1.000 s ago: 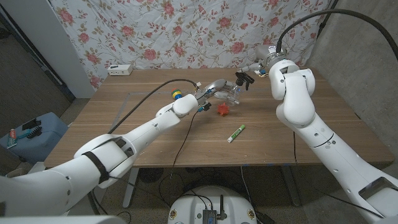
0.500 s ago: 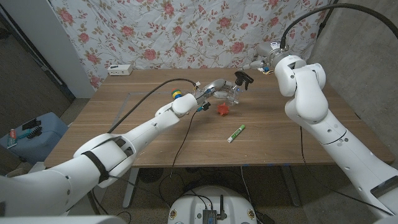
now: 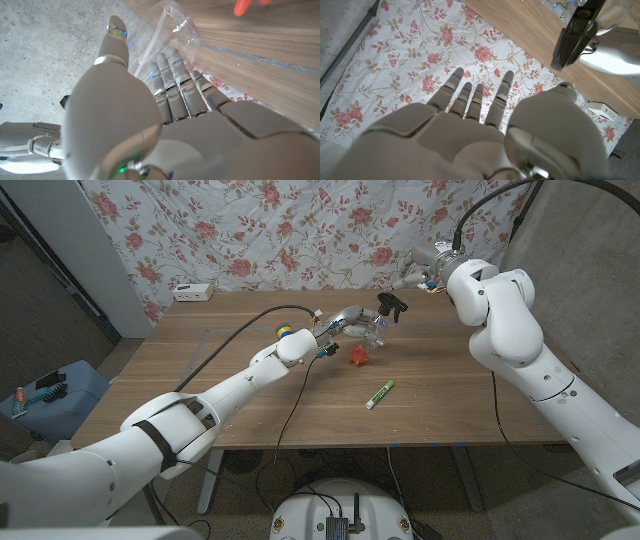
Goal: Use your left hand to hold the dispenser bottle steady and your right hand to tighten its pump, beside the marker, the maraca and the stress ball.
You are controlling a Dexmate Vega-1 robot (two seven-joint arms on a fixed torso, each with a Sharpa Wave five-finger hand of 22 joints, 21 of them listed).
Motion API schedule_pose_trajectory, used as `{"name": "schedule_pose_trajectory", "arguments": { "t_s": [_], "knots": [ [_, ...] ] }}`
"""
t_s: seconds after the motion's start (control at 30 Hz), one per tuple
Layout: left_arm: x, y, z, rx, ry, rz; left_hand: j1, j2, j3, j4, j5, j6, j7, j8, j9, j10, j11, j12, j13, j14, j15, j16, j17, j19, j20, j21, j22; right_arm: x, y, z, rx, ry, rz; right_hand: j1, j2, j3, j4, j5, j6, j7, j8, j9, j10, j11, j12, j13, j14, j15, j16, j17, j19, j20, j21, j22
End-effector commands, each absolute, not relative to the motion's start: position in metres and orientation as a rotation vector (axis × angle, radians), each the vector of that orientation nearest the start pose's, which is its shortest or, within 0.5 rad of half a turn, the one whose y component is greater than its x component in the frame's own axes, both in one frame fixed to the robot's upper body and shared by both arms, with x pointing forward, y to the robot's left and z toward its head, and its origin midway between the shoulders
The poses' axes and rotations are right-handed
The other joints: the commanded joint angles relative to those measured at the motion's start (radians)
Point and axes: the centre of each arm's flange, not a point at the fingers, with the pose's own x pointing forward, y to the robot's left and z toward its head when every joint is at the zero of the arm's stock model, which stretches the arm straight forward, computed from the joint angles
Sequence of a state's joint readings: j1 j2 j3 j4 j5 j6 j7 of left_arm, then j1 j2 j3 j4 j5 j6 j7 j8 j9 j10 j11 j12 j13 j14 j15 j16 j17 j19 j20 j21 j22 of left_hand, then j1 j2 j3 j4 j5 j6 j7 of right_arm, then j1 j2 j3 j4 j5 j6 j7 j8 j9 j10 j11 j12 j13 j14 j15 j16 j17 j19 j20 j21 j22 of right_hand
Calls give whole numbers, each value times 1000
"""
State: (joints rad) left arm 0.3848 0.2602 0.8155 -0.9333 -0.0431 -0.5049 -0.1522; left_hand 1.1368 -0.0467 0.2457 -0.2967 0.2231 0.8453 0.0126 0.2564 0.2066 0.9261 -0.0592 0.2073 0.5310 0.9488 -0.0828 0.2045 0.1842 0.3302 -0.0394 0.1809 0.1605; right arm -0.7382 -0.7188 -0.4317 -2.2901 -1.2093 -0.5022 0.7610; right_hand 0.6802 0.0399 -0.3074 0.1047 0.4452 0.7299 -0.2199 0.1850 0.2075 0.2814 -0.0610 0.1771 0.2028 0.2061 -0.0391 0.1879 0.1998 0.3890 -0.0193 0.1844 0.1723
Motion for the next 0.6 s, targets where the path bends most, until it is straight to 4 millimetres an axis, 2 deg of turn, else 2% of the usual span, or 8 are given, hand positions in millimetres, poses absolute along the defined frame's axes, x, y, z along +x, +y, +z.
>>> {"name": "schedule_pose_trajectory", "arguments": {
  "t_s": [0.03, 0.1, 0.13, 0.37, 0.6],
  "knots": [
    [665, 44, 40, 731, -817, -643, -21, 124, 148, 141, 7, 218, -61, 9, 6, 74, -69, 7, 2, 63, -118, 3, 3, 0, -71, 0, 2, 459, -206, 175, -1836, -539, -300, 48, 3, 6, -23, 11, -17, -3, 9, 4, -22, -17, 5, 2, -18, -40, -2, 1, -13, -6, 0, 1],
    [666, 45, 40, 726, -814, -643, -22, 124, 149, 141, 7, 218, -62, 9, 6, 74, -69, 7, 2, 63, -118, 2, 2, 0, -72, 0, 2, 459, -209, 176, -1845, -551, -288, 61, 5, 9, -28, 12, -20, -3, 11, 5, -27, -20, 5, 2, -22, -42, -1, 1, -13, -9, 1, 1],
    [666, 45, 40, 723, -813, -642, -22, 123, 148, 141, 7, 218, -61, 9, 6, 75, -69, 7, 2, 63, -118, 2, 2, 0, -71, 0, 2, 459, -210, 176, -1845, -556, -285, 84, 7, 14, -39, 12, -27, -3, 11, 5, -32, -26, 7, 2, -28, -45, 0, 1, -19, -19, 0, 0],
    [667, 45, 39, 715, -814, -638, -22, 122, 149, 140, 7, 218, -60, 9, 6, 75, -70, 7, 1, 63, -117, 1, 1, 0, -72, 0, 2, 459, -212, 177, -1873, -591, -304, 107, 7, 16, -49, 12, -37, -3, 13, 6, -43, -36, 8, 2, -40, -52, 1, 1, -26, -33, 1, 0],
    [668, 47, 37, 707, -803, -636, -23, 122, 150, 140, 7, 219, -60, 9, 6, 76, -70, 7, 1, 64, -115, 1, 1, 0, -72, 0, 2, 458, -216, 179, -1936, -685, -262, 184, 3, 23, -85, 12, -64, -4, 12, 7, -61, -84, 11, 2, -53, -85, 5, -1, -35, -63, 4, 0]
  ]
}}
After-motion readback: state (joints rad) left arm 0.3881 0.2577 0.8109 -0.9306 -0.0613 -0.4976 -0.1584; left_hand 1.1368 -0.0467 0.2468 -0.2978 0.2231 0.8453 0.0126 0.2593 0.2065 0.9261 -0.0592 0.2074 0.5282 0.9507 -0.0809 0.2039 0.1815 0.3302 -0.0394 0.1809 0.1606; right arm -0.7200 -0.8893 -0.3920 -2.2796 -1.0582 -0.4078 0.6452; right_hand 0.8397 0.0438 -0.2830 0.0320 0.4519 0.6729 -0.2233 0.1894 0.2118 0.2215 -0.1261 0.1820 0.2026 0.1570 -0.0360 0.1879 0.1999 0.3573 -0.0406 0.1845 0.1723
